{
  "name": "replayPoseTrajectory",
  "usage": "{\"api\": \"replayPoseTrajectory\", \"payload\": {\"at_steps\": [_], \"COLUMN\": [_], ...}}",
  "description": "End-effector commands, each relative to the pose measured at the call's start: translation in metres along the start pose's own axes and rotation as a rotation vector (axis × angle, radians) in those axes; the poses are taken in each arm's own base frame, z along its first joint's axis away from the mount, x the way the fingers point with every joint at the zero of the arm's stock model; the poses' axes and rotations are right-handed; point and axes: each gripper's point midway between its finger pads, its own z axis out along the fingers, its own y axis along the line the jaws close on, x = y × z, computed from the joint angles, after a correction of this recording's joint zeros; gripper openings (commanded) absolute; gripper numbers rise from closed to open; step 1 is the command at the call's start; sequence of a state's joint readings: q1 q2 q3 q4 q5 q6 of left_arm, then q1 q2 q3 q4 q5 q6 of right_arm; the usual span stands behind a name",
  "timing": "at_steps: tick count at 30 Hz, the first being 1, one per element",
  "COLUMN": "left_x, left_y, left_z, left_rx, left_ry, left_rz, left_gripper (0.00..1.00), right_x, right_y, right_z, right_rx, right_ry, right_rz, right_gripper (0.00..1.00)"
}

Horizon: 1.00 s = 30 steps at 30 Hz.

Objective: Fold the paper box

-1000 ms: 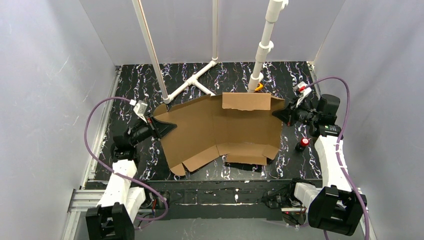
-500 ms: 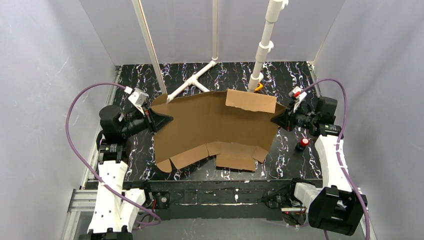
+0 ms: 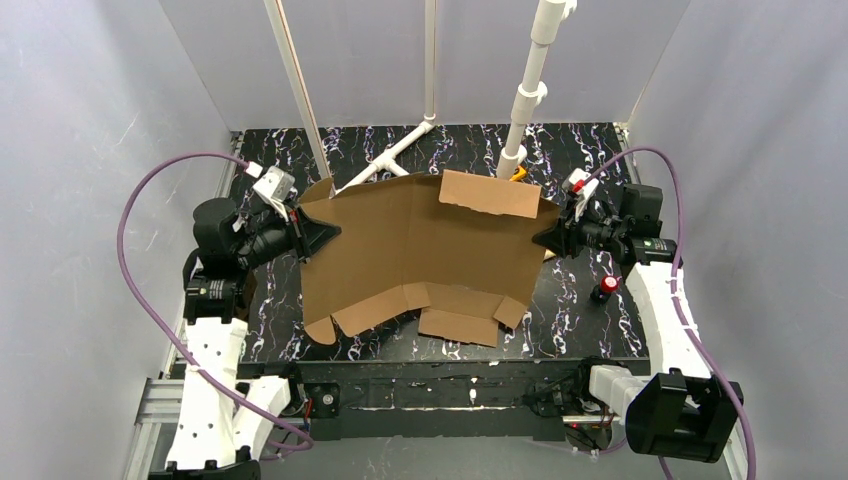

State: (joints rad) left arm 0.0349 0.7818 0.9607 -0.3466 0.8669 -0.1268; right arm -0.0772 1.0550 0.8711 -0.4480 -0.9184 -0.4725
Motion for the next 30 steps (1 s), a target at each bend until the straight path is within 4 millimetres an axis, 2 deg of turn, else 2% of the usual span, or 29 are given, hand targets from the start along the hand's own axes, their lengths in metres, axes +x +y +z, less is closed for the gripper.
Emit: {"api": "replayPoseTrajectory", "payload": {"at_steps": [1,6,10,11,15,17,20,22,24,28,30], "left_x": [-0.011,-0.018,-0.022,-0.019,-0.019,-0.024,-0.032,-0.036,-0.04,-0.046,-0.047], "left_y": [-0.003,-0.001,0.001,-0.004,-0.009,-0.01,-0.013,-0.015,-0.015,-0.018,-0.018], "left_z": [-0.004,-0.007,-0.009,-0.006,-0.003,-0.003,-0.004,-0.005,-0.005,-0.001,0.0], "left_rx": [-0.026,-0.062,-0.079,-0.057,-0.029,-0.026,-0.029,-0.03,-0.026,-0.003,-0.006], "left_ry": [0.004,0.009,0.01,0.02,0.03,0.027,0.017,0.013,0.012,0.016,0.023], "left_rz": [0.055,0.058,0.075,0.084,0.11,0.122,0.137,0.157,0.185,0.233,0.261], "left_gripper": [0.0,0.0,0.0,0.0,0.0,0.0,0.0,0.0,0.0,0.0,0.0], "right_x": [-0.017,-0.024,-0.03,-0.03,-0.025,-0.024,-0.024,-0.026,-0.026,-0.025,-0.028], "right_y": [-0.002,-0.015,-0.018,-0.017,0.0,0.016,0.028,0.043,0.051,0.03,0.025], "right_z": [-0.004,-0.007,-0.003,-0.001,0.015,0.024,0.022,0.017,0.012,0.014,0.013], "right_rx": [0.018,0.088,0.087,0.078,-0.009,-0.067,-0.121,-0.197,-0.233,-0.123,-0.098], "right_ry": [-0.021,-0.018,-0.032,-0.036,-0.038,-0.021,-0.004,-0.009,-0.009,0.031,0.04], "right_rz": [-0.057,-0.049,-0.035,-0.033,-0.029,-0.065,-0.109,-0.164,-0.197,-0.209,-0.22], "right_gripper": [0.34,0.41,0.43,0.43,0.41,0.4,0.4,0.42,0.47,0.5,0.54]}}
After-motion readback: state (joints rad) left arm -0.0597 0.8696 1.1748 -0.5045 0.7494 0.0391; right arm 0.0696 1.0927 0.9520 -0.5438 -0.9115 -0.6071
